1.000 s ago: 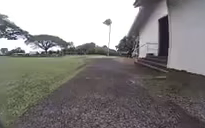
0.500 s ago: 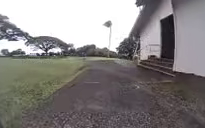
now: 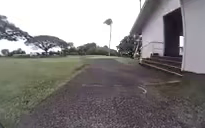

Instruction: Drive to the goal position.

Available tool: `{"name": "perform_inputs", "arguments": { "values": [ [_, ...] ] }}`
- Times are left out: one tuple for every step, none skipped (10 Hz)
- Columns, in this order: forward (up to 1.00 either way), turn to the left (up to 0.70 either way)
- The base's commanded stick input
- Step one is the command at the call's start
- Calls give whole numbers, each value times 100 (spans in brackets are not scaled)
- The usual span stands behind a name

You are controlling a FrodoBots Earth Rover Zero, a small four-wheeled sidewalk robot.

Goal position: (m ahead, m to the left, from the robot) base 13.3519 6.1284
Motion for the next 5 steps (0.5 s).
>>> {"name": "perform_inputs", "arguments": {
  "values": [
    [70, 0],
    [70, 0],
    [70, 0],
    [70, 0],
    [34, 0]
  ]
}}
